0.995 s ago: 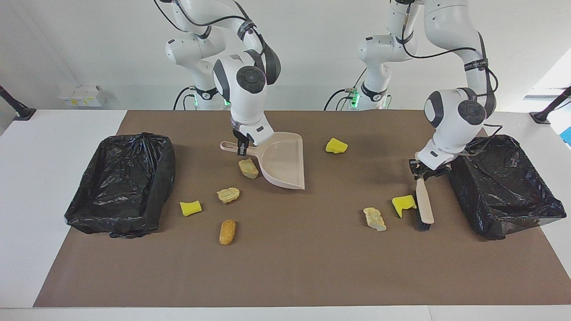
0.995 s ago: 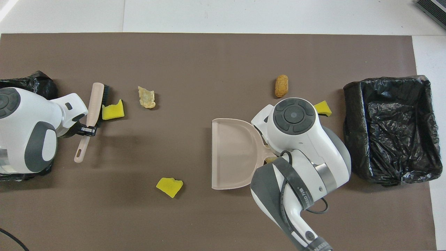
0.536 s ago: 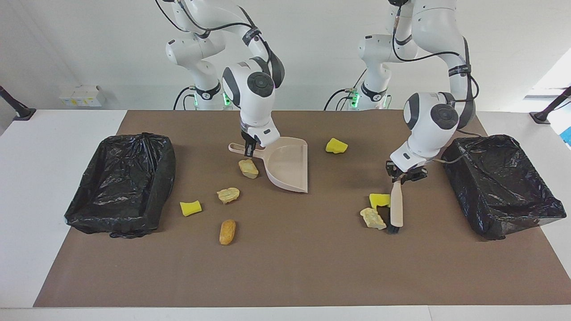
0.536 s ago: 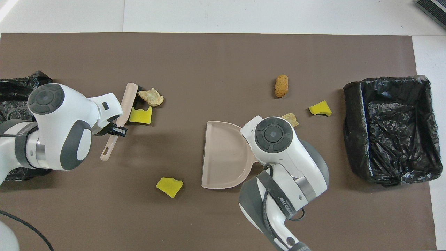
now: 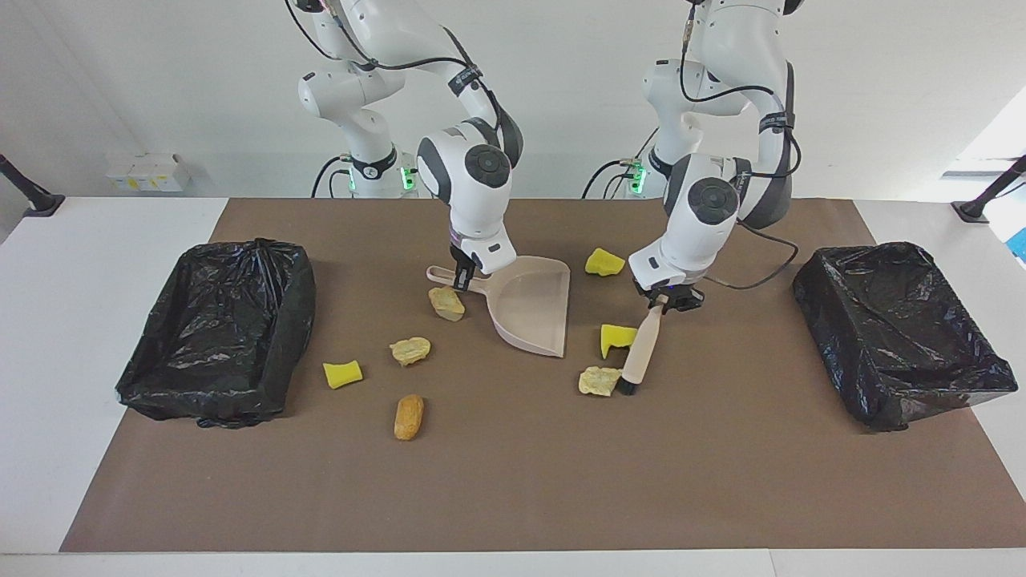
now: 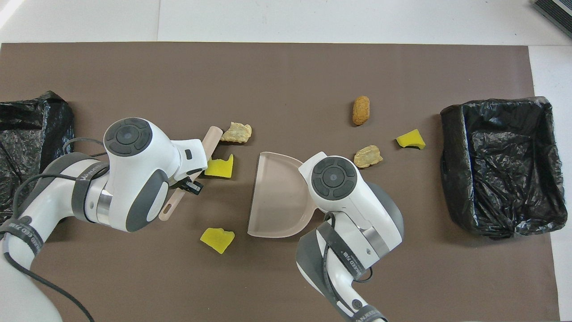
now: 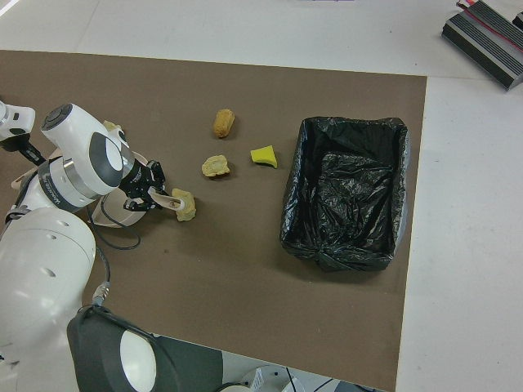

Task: Sweep and dump trash in bin
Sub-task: 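Sweep the yellow sponge pieces toward the dustpan with the left gripper's brush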

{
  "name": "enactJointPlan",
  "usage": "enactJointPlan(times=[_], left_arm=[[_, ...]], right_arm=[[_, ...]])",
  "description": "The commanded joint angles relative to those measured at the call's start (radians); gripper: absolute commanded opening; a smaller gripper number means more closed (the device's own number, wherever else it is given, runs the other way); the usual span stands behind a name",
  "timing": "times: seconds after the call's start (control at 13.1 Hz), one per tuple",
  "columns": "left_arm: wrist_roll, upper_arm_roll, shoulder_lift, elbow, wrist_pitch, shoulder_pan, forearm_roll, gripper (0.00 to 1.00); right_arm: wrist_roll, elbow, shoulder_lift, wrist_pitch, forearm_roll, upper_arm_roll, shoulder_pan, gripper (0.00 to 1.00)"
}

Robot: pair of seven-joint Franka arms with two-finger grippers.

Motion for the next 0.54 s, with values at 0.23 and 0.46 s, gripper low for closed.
enactJointPlan(times=[0.23,0.46], left_arm=[[0.083,0.017,0.078,0.233,-0.101,0.018,0.004,0.00],[0.089,0.019,0.185,0.270,0.052,0.027,0.077,0.00]], right_arm=[[0.017,0.014,-0.005,-0.035,-0.012,0.001,-0.001,0.00],[0.024,0.014,-0.005,-0.034,-0.012,0.001,-0.001,0.00]])
